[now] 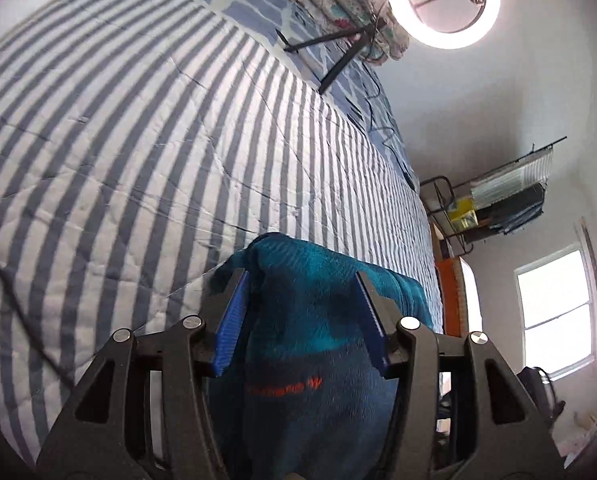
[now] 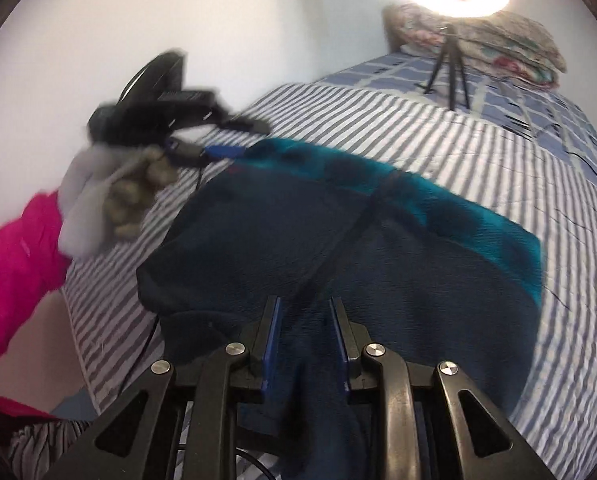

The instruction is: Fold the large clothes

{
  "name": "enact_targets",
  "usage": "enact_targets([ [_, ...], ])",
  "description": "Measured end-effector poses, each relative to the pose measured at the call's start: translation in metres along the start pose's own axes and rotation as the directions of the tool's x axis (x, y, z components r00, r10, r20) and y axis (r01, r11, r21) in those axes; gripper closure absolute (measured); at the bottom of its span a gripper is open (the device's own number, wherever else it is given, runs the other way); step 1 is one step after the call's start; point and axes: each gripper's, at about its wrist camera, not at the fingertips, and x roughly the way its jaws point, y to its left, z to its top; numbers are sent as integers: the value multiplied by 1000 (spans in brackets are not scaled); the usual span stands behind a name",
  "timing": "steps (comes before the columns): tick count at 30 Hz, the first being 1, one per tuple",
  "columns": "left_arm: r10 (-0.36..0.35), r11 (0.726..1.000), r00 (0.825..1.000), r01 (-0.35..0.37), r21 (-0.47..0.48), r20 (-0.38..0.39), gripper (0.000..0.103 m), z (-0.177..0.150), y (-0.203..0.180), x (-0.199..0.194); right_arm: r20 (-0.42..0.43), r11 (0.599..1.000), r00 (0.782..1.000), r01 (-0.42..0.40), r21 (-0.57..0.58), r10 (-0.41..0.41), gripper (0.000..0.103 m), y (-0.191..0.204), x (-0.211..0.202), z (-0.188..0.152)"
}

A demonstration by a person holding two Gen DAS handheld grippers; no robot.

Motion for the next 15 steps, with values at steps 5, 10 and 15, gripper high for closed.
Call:
enact_targets([
  [5,-84,994,996,83,-70,-12,57,22,7,19,-19,1000,1000,-13,24,13,80,-3,11,-6],
  [10,69,997,997,-70,43,40,80,31,-6,33,-25,998,999,-19,66,21,82,-11,17,-10],
  [15,278,940,956,-290,179,88,77,17,-12,56,-32,996,999,-19,85,22,83,-15,23,-11],
])
